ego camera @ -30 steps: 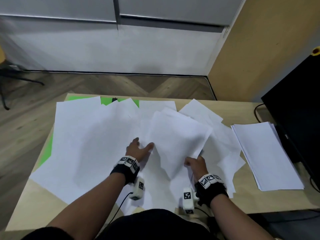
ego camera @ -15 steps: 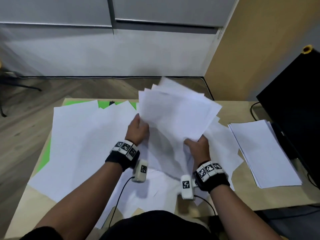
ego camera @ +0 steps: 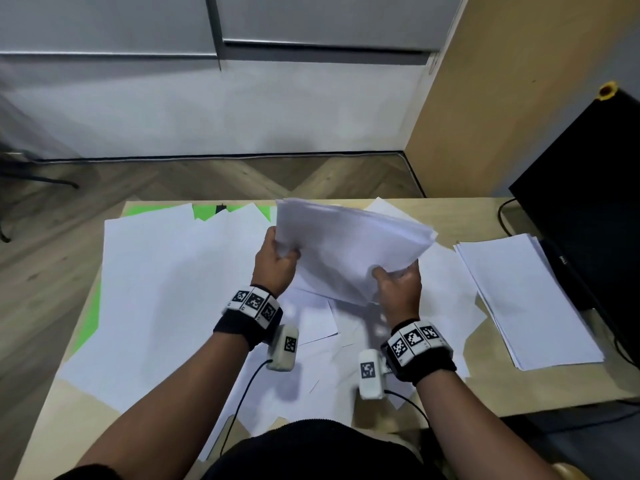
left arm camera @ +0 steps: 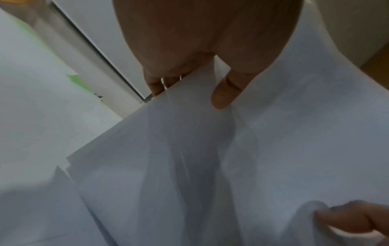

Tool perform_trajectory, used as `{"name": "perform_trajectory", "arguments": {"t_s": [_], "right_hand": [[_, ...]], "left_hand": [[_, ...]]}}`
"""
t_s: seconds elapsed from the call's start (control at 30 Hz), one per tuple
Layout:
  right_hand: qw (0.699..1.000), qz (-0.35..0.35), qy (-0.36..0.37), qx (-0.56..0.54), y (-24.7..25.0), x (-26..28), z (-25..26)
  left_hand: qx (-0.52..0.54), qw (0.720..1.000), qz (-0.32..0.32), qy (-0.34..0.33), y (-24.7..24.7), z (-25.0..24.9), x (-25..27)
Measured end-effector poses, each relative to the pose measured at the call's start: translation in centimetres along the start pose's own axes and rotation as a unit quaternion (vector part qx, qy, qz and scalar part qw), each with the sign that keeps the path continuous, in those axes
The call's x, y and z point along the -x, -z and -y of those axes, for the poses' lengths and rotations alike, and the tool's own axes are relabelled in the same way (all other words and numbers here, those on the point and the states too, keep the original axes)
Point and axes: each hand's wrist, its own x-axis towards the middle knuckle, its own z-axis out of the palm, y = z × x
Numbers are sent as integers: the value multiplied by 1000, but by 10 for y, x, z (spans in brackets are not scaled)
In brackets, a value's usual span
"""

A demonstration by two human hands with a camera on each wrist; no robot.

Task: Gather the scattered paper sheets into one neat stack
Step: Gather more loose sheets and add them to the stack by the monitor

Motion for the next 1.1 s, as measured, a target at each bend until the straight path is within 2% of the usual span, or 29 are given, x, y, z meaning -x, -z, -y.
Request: {"name": "perform_trajectory", "arguments": {"t_s": [0.1, 0.27, 0.5, 0.7, 0.87, 1.03, 1.1], "right_hand": [[999, -13, 3, -40, -1, -2, 7], [987, -59, 55, -140, 7, -2, 20], [996, -8, -34, -88, -1, 0, -6], [995, -1, -1, -100, 2, 2, -2], [996, 14, -31, -77, 1, 7, -10], [994, 13, -4, -112, 2, 4, 2], [996, 12, -1, -89, 0, 5, -1]], "left_hand": [[3, 1000, 7, -14, -3, -6, -1], [89, 994, -3, -65, -1, -15, -4], [41, 997, 55, 24, -12, 18, 6], [67, 997, 35, 22, -11, 8, 8], [80, 995, 32, 54, -13, 12, 14], [115, 993, 20, 15, -10, 0, 12], [102, 995, 4, 24, -9, 8, 11]]}}
